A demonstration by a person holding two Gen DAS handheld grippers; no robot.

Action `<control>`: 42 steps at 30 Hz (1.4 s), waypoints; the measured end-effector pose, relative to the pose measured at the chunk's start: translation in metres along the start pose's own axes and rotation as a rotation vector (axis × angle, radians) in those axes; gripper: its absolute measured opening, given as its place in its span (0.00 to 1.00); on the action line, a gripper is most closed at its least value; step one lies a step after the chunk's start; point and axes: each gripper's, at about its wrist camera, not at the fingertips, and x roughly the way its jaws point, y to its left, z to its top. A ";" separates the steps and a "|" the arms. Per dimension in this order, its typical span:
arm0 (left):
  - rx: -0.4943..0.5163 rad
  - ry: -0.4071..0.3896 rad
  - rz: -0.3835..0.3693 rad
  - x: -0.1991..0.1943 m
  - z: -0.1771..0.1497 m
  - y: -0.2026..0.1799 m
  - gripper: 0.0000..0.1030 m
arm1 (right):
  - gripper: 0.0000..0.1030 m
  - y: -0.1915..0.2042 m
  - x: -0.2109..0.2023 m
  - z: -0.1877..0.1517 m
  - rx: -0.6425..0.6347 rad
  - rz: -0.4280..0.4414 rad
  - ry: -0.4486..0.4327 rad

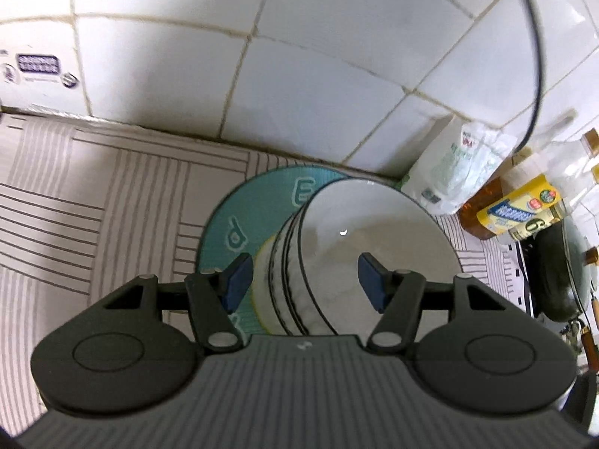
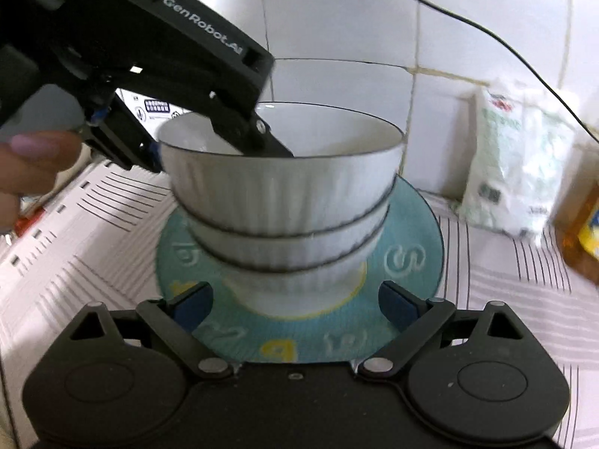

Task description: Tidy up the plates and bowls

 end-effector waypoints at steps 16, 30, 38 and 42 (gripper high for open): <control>0.065 -0.133 0.128 -0.103 -0.057 -0.028 0.70 | 0.94 0.004 -0.095 -0.013 0.082 -0.008 -0.084; 0.115 -0.156 0.274 -0.168 -0.146 -0.042 0.88 | 0.94 0.006 -0.170 -0.051 0.106 -0.073 -0.056; 0.159 -0.185 0.326 -0.211 -0.182 -0.061 0.96 | 0.94 0.017 -0.228 -0.058 0.071 -0.178 -0.065; 0.186 -0.218 0.349 -0.234 -0.196 -0.072 0.96 | 0.94 0.020 -0.254 -0.056 0.084 -0.210 -0.075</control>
